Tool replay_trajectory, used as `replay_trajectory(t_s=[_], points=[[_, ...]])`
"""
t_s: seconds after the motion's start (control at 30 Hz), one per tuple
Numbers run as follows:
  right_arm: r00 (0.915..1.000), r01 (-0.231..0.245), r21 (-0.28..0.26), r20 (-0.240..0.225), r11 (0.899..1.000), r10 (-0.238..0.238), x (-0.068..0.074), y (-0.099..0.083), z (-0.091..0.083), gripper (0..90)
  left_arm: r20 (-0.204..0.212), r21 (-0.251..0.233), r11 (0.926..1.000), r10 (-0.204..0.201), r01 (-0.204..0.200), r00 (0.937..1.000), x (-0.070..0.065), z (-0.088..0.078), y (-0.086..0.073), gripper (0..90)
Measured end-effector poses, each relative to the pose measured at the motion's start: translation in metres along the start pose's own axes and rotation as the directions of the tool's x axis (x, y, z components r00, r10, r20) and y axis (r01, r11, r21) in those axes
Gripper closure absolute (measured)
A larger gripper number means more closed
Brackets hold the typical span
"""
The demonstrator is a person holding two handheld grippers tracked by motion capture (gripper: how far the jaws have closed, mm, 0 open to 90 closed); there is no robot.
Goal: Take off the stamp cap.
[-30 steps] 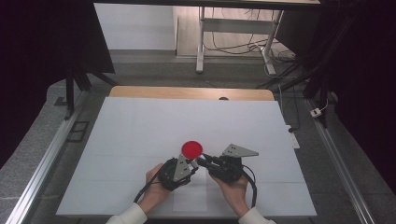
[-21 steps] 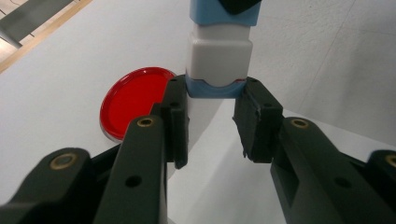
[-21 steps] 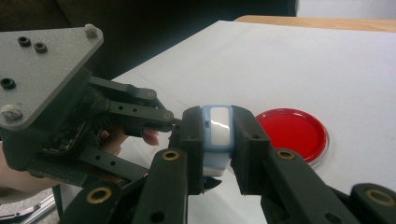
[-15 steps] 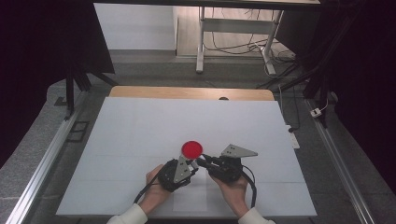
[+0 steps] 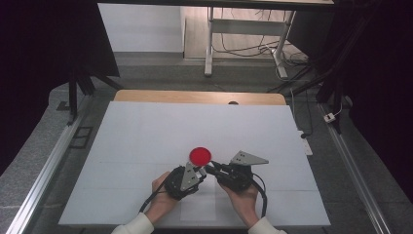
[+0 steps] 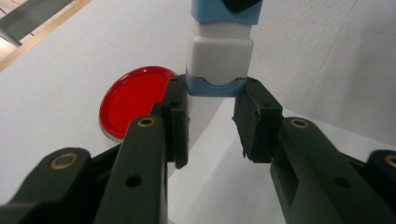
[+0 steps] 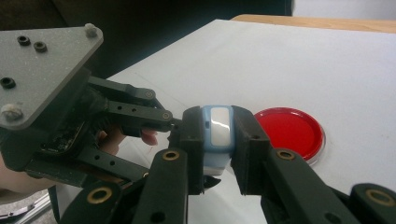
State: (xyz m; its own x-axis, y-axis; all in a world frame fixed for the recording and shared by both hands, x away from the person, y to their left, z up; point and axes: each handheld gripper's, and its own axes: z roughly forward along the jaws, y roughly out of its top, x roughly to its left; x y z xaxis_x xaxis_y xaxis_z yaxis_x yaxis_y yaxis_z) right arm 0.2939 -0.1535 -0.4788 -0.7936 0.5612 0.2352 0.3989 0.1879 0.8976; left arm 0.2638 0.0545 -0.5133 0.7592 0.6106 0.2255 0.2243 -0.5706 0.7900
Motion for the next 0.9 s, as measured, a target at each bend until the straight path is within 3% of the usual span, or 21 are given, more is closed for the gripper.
replay_trajectory(t_s=[0.1, 0.27, 0.4, 0.5, 0.6, 0.67, 0.9], points=[[1.0, 0.004, 0.006, 0.001, 1.0, -0.004, 0.0, 0.001, 0.0, 75.7, 0.012, -0.006, 0.9998, -0.02, 0.02, 0.9997, 0.0, 0.001, 0.0, 66.1], [0.9996, 0.029, 0.022, 0.003, 0.999, -0.029, 0.002, 0.002, 0.0, 75.7, -0.032, 0.02, 0.998, 0.061, -0.06, 0.9976, -0.004, 0.001, 0.0, 66.3], [0.9996, 0.027, 0.027, -0.001, 0.999, -0.027, 0.001, 0.002, 0.001, 75.7, -0.033, 0.02, 0.9977, 0.066, -0.065, 0.9973, -0.004, 0.001, 0.0, 66.3], [0.9997, 0.024, 0.021, -0.001, 0.999, -0.024, 0.001, 0.001, 0.0, 75.8, -0.023, 0.019, 0.9992, 0.035, -0.035, 0.9991, -0.002, 0.001, -0.001, 66.3], [0.9992, 0.035, 0.005, 0.022, 0.999, -0.035, 0.001, 0.003, -0.004, 75.8, -0.01, 0.01, 0.9993, -0.036, 0.036, 0.9993, 0.006, 0.002, -0.006, 66.4], [0.9998, 0.017, -0.005, 0.011, 1.0, -0.017, -0.002, 0.004, -0.005, 75.8, -0.032, 0.011, 0.9997, -0.022, 0.023, 0.9992, 0.008, 0.0, -0.006, 66.4], [0.9996, 0.026, -0.007, 0.009, 1.0, -0.026, -0.001, 0.004, -0.006, 75.7, -0.016, -0.008, 0.9995, -0.03, 0.03, 0.9994, 0.008, -0.002, -0.006, 66.3]])
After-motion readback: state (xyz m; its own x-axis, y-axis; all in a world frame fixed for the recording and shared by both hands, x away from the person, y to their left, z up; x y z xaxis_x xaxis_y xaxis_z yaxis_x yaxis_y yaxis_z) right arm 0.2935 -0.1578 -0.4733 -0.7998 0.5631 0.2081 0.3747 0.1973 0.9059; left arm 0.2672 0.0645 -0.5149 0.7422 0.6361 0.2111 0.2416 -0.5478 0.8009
